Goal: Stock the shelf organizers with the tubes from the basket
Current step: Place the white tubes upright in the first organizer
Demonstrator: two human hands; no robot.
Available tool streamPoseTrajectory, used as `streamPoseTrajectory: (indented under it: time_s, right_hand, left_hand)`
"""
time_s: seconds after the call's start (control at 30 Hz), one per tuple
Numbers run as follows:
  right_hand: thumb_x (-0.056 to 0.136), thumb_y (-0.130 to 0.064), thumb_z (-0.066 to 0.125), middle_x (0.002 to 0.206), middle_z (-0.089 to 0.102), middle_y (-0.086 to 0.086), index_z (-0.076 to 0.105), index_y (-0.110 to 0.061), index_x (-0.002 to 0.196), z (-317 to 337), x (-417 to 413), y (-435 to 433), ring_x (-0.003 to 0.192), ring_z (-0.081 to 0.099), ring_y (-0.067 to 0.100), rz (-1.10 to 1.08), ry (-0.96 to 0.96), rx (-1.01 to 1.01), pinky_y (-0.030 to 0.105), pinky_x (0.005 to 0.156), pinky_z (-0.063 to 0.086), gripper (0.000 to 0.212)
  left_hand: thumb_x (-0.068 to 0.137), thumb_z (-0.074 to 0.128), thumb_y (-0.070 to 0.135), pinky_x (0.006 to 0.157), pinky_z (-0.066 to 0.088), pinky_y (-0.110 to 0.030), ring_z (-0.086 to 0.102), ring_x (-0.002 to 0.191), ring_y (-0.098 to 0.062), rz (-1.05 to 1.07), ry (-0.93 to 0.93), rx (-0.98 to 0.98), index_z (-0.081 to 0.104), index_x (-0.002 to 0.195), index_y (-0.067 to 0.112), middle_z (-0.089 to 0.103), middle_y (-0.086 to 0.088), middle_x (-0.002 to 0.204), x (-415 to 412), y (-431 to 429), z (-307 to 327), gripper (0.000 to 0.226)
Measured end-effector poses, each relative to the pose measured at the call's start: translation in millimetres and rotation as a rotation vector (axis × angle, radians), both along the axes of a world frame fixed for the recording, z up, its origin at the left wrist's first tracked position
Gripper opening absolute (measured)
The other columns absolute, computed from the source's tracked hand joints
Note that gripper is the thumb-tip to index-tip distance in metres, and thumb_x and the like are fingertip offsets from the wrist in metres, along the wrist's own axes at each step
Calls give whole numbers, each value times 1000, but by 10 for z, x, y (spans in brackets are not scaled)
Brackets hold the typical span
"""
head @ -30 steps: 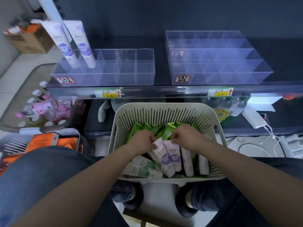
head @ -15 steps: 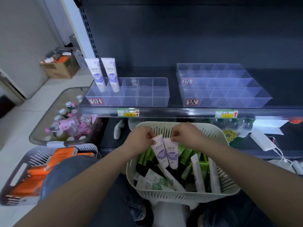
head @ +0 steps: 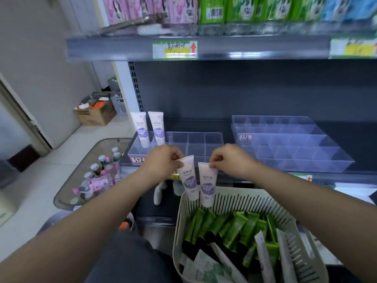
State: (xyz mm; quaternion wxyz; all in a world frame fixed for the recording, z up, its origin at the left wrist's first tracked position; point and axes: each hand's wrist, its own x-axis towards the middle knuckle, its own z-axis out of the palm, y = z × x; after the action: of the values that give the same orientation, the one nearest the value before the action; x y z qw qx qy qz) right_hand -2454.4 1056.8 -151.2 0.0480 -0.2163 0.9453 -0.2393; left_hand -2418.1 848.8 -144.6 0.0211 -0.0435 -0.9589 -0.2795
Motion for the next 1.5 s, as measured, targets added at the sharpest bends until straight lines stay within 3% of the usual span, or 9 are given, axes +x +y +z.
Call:
streamPoseTrajectory:
  time_s: [0.13, 0.27, 0.37, 0.43, 0.6, 0.77, 1.13, 1.3, 1.5]
  right_hand:
    - [82, -16, 67, 72, 64, -10, 71, -17, 76, 249, -183, -72, 70, 58, 4, -14, 32, -81, 20, 63, 44, 7]
    - [82, -15, 66, 68, 61, -15, 70, -19, 73, 468, -379, -124, 66, 55, -2, -47, 103, -141, 9, 56, 38, 11]
    - [83, -15, 63, 67, 61, -14, 67, -21, 70, 603, -529, -168, 71, 58, 7, -71, 158, -186, 23, 65, 44, 14]
    - [83, -14, 62, 70, 63, -11, 69, -18, 73, 671, -630, -188, 73, 58, 9, -84, 201, -206, 24, 67, 44, 12]
    - [86, -15, 58, 71, 62, -13, 65, -20, 74, 741, -887, -213, 66, 55, 2, -134, 276, -311, 9, 58, 39, 15]
    - [87, -14, 57, 72, 61, -9, 66, -16, 77, 670, -1080, -255, 69, 56, 10, -179, 328, -372, 21, 63, 39, 13]
    - [88, -12, 54, 81, 67, 0, 64, -16, 80, 338, -1321, -287, 76, 59, 19, -219, 281, -355, 32, 70, 48, 14]
    - [88, -12, 54, 78, 65, -3, 61, -20, 77, 153, -1375, -309, 71, 57, 14, -185, 244, -335, 23, 62, 43, 16]
    - [89, -12, 53, 80, 65, -2, 61, -19, 78, 72, -1425, -334, 74, 58, 15, -165, 211, -296, 26, 67, 43, 16]
  left_hand:
    - [83, 67, 14, 54, 34, -10, 52, 69, -6, -12, 62, -12, 63, 82, 20, 60, 8, 75, -177, -61, 247, 7]
    - [83, 65, 14, 53, 32, -16, 51, 68, -9, -12, 129, -42, 61, 81, 22, 58, 10, 71, -371, -109, 475, 9]
    - [84, 63, 14, 54, 33, -19, 53, 69, -10, -16, 188, -58, 60, 81, 22, 58, 10, 72, -522, -143, 619, 9]
    - [84, 62, 14, 51, 31, -19, 52, 67, -11, 9, 236, -55, 60, 81, 23, 57, 10, 71, -623, -161, 680, 10]
    - [86, 61, 13, 58, 30, -20, 51, 70, -12, 77, 334, 0, 57, 82, 25, 55, 13, 70, -847, -194, 691, 13]
    - [87, 57, 11, 60, 31, -23, 51, 72, -14, 127, 400, 1, 62, 90, 18, 57, 6, 79, -1086, -247, 601, 10]
    - [86, 57, 7, 65, 36, -23, 52, 73, -16, 117, 335, -27, 64, 92, 14, 65, -2, 87, -1409, -284, 214, 12]
    - [86, 58, 7, 65, 35, -23, 50, 71, -14, 104, 305, -45, 64, 92, 14, 66, -4, 90, -1482, -295, 39, 11]
    - [87, 58, 9, 67, 34, -22, 50, 74, -13, 124, 293, -63, 64, 93, 16, 66, -3, 93, -1556, -313, -53, 11]
